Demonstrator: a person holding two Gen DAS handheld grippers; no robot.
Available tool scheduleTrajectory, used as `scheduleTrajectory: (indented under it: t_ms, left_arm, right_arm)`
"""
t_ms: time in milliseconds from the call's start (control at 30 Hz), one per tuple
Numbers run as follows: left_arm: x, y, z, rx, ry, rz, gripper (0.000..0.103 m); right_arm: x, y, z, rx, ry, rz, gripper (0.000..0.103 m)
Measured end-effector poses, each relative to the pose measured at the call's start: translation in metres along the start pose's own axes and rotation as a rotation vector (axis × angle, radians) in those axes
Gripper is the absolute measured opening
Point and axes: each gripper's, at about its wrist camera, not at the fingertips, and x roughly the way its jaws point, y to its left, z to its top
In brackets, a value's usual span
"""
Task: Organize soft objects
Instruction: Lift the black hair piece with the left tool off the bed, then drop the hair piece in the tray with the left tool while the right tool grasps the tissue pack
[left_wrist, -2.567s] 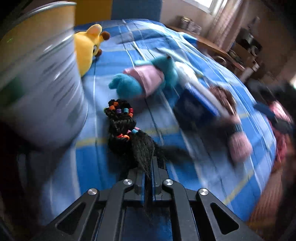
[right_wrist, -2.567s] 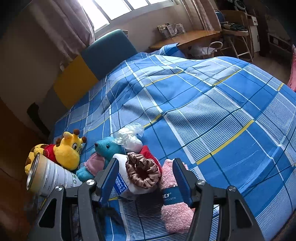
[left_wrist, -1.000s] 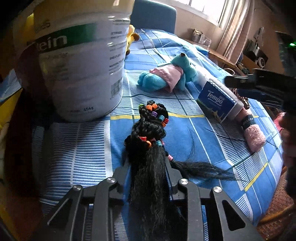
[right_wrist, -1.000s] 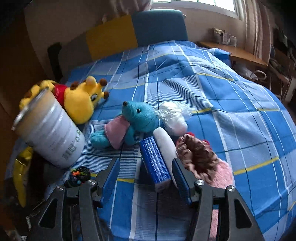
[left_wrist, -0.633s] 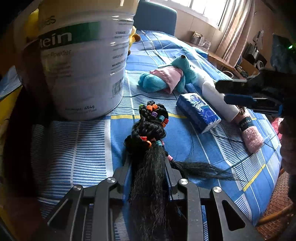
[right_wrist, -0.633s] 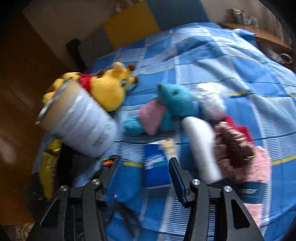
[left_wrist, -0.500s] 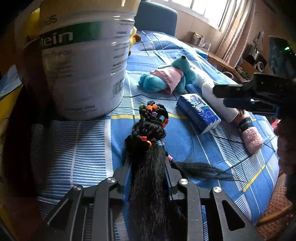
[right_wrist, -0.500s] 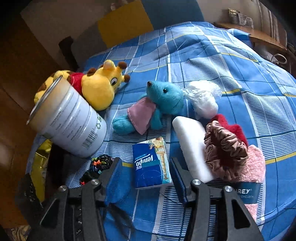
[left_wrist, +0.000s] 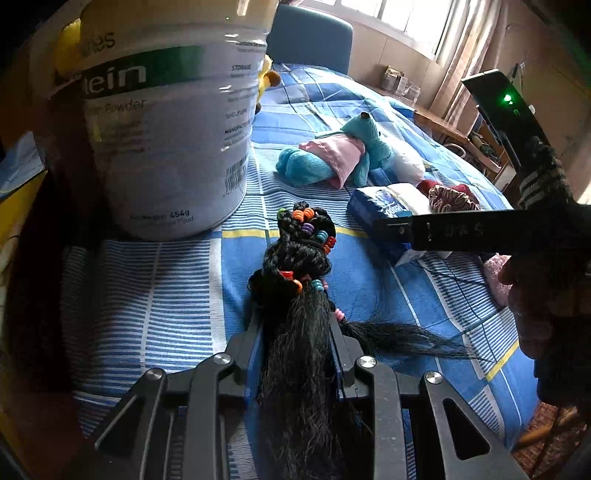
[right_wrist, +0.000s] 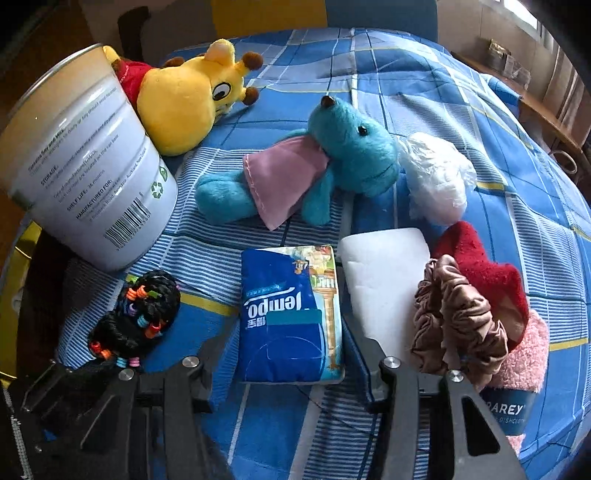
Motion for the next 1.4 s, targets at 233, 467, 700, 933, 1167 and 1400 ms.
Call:
scheduleTrajectory:
  t_ms: [233, 467, 700, 933, 1167, 1400]
  left_arm:
    - [-0.005, 0.001, 0.003, -0.008, 0.037, 0.026, 0.007]
    - [-0.035, 0.000, -0.001, 0.007, 0.010, -0.008, 0.006]
    - [-0.091, 0.021, 0.004, -0.056, -0.073, -0.035, 0.006]
    - [-0.148, 0.086, 0.014, -0.226, -0.155, 0.006, 0.006]
    - [-0.163, 0.171, 0.010, -0.380, -0.147, 0.151, 0.006]
    - [-0.128, 0.226, 0.009, -0.428, -0.041, 0.265, 0.007]
  right_arm:
    - [0.004, 0.004, -0.002, 0.000, -0.013, -0.013, 0.052]
    - [0.001, 0.003, -0.003, -0.007, -0.019, -0.020, 0.052]
    - [0.003, 0.006, -0.004, -0.016, -0.019, -0.025, 0.052]
    - [0.007, 0.012, -0.006, -0.043, -0.002, -0.046, 0.053]
    - [0.009, 0.017, -0.008, -0.048, -0.003, -0.053, 0.053]
    - [0.009, 0.020, -0.008, -0.059, -0.008, -0.058, 0.053]
